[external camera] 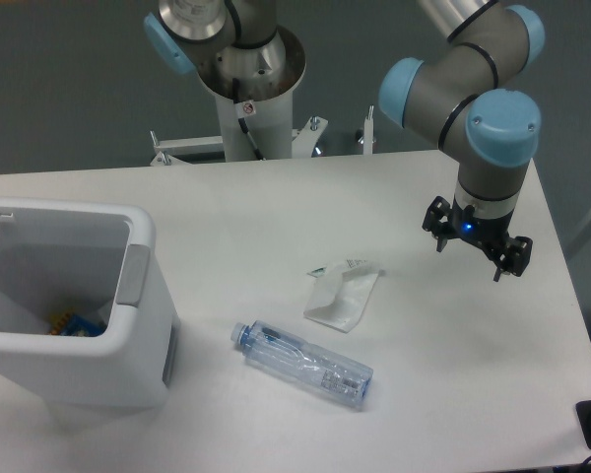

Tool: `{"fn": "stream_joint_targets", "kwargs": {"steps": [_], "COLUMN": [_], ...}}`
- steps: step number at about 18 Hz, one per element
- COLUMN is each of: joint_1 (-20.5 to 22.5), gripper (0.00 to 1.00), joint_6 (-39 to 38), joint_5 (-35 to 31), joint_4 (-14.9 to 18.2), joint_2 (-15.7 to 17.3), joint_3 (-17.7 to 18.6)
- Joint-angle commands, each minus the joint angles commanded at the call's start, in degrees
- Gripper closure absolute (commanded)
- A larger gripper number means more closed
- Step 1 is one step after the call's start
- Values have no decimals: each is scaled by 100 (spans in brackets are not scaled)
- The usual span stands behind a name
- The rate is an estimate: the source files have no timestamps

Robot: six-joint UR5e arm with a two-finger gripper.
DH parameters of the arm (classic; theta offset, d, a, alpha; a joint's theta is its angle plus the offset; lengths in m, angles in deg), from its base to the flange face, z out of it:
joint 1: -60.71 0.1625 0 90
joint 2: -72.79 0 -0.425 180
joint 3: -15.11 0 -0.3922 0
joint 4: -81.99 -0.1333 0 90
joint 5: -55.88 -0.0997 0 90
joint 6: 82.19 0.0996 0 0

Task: Place the trash in the trash can
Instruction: 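Move the gripper over the white paper wrapper and lower it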

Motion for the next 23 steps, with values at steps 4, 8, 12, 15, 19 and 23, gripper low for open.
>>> {"fn": "stream_joint_targets", "kwargs": {"steps": [4,8,12,15,19,23], "joint_1": [0,0,9,-26,-368,-711], "gripper": [0,0,0,0,0,0], "joint_6": [-9,-35,-26,-507,-1290,-2276], "joint_5": [17,0,123,517,589,580], "joint_4": [17,44,18,-350,-378,-518], "joint_2": [9,-9,52,131,167,290], "joint_3": [-17,0,131,482,642,984]}}
